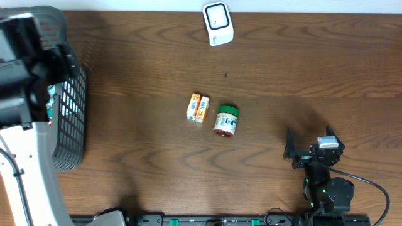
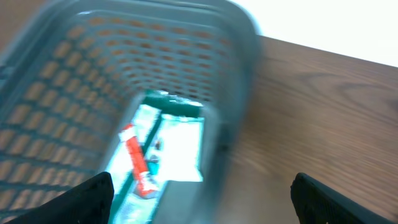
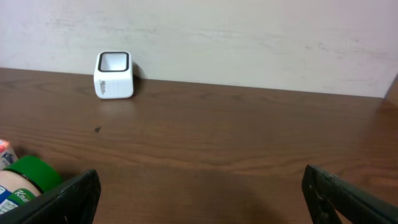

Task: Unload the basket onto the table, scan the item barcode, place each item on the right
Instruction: 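Release the orange boxes beside the jar and return the left gripper to the basket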

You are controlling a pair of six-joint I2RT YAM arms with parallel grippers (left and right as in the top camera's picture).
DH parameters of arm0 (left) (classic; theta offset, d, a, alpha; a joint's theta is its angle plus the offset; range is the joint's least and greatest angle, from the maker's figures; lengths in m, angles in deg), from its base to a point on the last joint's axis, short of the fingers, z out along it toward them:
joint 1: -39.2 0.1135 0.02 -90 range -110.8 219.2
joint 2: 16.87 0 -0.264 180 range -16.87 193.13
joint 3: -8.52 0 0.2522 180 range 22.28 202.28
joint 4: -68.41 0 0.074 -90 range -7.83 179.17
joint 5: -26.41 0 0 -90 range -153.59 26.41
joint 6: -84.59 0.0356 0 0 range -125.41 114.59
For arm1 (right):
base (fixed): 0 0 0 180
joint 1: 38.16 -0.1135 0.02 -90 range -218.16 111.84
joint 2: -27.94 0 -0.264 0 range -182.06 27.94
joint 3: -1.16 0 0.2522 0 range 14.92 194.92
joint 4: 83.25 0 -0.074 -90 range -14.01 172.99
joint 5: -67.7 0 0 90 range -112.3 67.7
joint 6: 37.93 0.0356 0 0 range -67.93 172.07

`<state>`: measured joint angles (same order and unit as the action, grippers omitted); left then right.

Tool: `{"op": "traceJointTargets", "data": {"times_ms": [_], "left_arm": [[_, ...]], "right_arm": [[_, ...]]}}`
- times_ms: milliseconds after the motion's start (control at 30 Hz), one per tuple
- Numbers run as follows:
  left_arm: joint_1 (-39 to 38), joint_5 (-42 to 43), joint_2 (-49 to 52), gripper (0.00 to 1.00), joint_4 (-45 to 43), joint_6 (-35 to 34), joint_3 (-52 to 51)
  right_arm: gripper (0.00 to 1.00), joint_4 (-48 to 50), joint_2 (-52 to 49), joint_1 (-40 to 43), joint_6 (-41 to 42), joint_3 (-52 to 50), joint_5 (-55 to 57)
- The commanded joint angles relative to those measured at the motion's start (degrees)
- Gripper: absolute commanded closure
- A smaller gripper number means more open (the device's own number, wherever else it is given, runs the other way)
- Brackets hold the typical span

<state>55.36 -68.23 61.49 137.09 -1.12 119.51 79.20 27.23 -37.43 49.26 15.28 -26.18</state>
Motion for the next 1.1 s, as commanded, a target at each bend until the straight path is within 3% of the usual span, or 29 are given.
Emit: {"op": "traceJointTargets", "data": {"times_ms": [0, 500, 1067], "left_arm": [[4.98, -0.39, -0.02, 0.08, -0.31, 3.87, 0.72], [18.27, -0.35, 5.95, 0.01, -0.31, 6.25, 0.61], [19.28, -0.37, 11.76, 0.00, 0.33, 6.19, 0.61]], "right_arm": [[0.01, -0.26, 0.33, 0.31, -0.66, -0.04, 0.15], [0.01, -0.26, 0.33, 0.31, -0.66, -0.04, 0.15], [0.01, -0.26, 0.33, 0.31, -0.66, -0.04, 0.15]]}}
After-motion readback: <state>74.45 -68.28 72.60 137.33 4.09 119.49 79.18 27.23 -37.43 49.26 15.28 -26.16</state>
